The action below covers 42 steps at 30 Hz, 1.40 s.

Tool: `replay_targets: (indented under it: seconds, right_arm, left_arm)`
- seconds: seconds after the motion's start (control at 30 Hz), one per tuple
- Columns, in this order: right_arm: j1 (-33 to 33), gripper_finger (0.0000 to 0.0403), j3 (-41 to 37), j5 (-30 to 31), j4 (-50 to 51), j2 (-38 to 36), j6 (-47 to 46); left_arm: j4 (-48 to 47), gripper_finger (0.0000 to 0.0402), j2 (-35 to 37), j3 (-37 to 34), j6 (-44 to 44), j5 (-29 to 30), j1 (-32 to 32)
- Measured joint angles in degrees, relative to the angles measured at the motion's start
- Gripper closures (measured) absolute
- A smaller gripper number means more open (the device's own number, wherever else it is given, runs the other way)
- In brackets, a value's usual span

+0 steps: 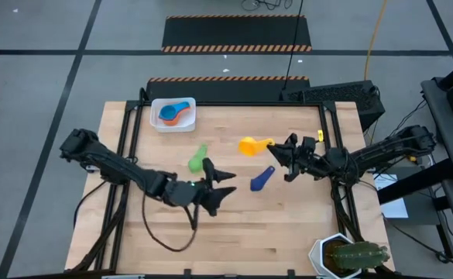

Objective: Nest measuring cups in basket
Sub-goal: Stack the yellow measuring cup into the light blue measuring cup

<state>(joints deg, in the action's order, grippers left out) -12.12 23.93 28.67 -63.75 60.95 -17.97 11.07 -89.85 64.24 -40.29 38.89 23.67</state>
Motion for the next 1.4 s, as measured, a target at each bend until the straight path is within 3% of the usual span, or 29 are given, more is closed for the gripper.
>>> replay_targets:
  seconds: [0.17, 0.23, 0.63, 0.9, 1.03, 1.4]
  right_arm:
    - [1.5, 0.0403, 0.0, 0.0, -1.7, 1.4, -7.9]
    - [1.6, 0.0403, 0.0, 0.1, -1.6, 1.5, -9.5]
    - [2.1, 0.0403, 0.0, 3.6, -2.5, 1.5, -12.5]
    - [2.4, 0.0403, 0.1, 4.5, -1.4, 1.4, -12.3]
    - [2.5, 0.0403, 0.1, 4.4, -1.1, 1.5, -12.2]
    - [2.5, 0.0403, 0.1, 4.5, 0.5, 1.5, -12.4]
  left_arm:
    - [12.2, 0.0179, -6.4, 0.0, -10.5, 13.0, -0.3]
    - [14.6, 0.0179, -7.9, 0.0, -13.0, 13.9, -1.2]
    - [16.7, 0.0179, -10.4, 0.0, -11.8, 13.1, -8.6]
    - [15.8, 0.0183, -10.4, 0.0, -9.6, 3.2, -12.6]
    - [14.9, 0.0217, -10.4, 0.0, -9.1, 1.5, -14.3]
    - [12.6, 0.0356, -10.4, 0.0, -10.0, -3.5, -16.3]
